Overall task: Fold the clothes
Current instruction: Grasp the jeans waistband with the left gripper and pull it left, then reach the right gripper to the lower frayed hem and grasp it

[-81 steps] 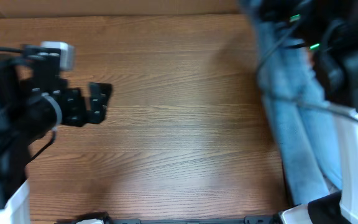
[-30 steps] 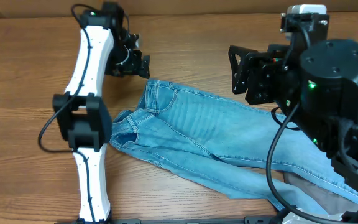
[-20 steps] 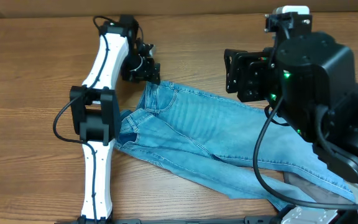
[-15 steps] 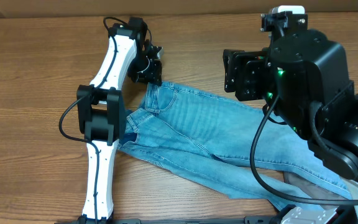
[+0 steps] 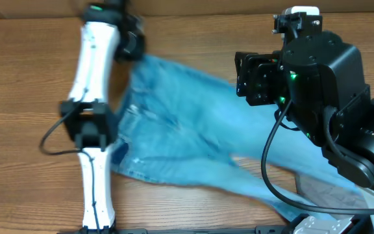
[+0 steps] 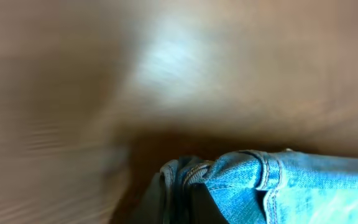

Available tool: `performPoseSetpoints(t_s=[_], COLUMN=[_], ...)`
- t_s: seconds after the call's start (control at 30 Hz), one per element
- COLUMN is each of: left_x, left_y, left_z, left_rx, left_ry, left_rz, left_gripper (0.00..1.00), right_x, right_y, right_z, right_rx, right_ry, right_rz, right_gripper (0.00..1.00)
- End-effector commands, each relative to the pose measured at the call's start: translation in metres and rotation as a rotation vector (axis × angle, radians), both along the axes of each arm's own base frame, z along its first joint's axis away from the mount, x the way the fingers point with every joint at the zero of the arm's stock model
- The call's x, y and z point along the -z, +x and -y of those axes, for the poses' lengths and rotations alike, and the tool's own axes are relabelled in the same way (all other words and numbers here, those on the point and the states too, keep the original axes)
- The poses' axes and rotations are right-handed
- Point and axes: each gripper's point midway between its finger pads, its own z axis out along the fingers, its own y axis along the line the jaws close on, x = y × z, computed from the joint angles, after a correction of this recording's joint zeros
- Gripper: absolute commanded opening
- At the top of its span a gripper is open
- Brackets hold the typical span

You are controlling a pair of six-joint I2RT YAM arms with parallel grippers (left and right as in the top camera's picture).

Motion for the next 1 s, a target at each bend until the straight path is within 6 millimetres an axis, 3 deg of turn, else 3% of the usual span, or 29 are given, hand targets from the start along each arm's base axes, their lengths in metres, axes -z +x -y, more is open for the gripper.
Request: performPoseSetpoints(t_s=[0.0, 0.13, 0.2, 0.23, 0.3, 0.4, 0.47, 0.53, 0.63, 0.73, 0.83, 0.97], left_x=[-0.116, -0.145, -0.148, -0.149, -0.151, -0.157, -0.161, -0.167, -0.183, -0.206, -0.225, -0.260], left_y=[0.002, -0.018, -0.029, -0.036, -0.043, -0.053, -0.063, -0.073, -0.085, -0.103, -0.131, -0.158], left_z=[-0.130, -0.210, -0.236, -0.248, -0.257, -0.263, -0.266, -0.264, -0.259, -0.250, -0.241, -0.230], left_rx=[-0.305, -0.485, -0.551, -0.581, -0.593, -0.581, -0.568, -0.544, -0.548, -0.547, -0.559, -0.567], left_ry=[0.128, 0.174, 0.170, 0.155, 0.107, 0.055, 0.067, 0.091, 0.097, 0.108, 0.136, 0.164], left_rz=[0.270, 0.327, 0.328, 0.323, 0.325, 0.328, 0.320, 0.311, 0.323, 0.343, 0.336, 0.401], left_gripper=[0.04, 0.08, 0.15, 0.23, 0.56, 0.76, 0.80, 0.90, 0.91, 0.87, 0.83, 0.86], right_x=[-0.003, -0.003, -0.002, -0.002, 0.000, 0.001, 0.001, 0.001, 0.002, 0.008, 0.021, 0.047], right_y=[0.000, 0.000, -0.001, -0.001, -0.002, -0.003, -0.002, -0.002, 0.002, 0.011, 0.018, 0.021], right_z=[0.003, 0.003, 0.003, 0.003, 0.004, 0.005, 0.005, 0.005, 0.013, 0.035, 0.050, 0.064], right_rx=[0.028, 0.028, 0.028, 0.029, 0.031, 0.045, 0.048, 0.062, 0.105, 0.206, 0.241, 0.268], right_ry=[0.023, 0.024, 0.022, 0.020, 0.019, 0.034, 0.039, 0.055, 0.081, 0.106, 0.118, 0.126], right_rz=[0.006, 0.006, 0.004, 0.001, -0.006, -0.017, -0.018, -0.024, -0.032, -0.065, -0.130, -0.260], right_gripper=[0.70, 0.70, 0.70, 0.70, 0.71, 0.74, 0.78, 0.82, 0.82, 0.83, 0.86, 0.88])
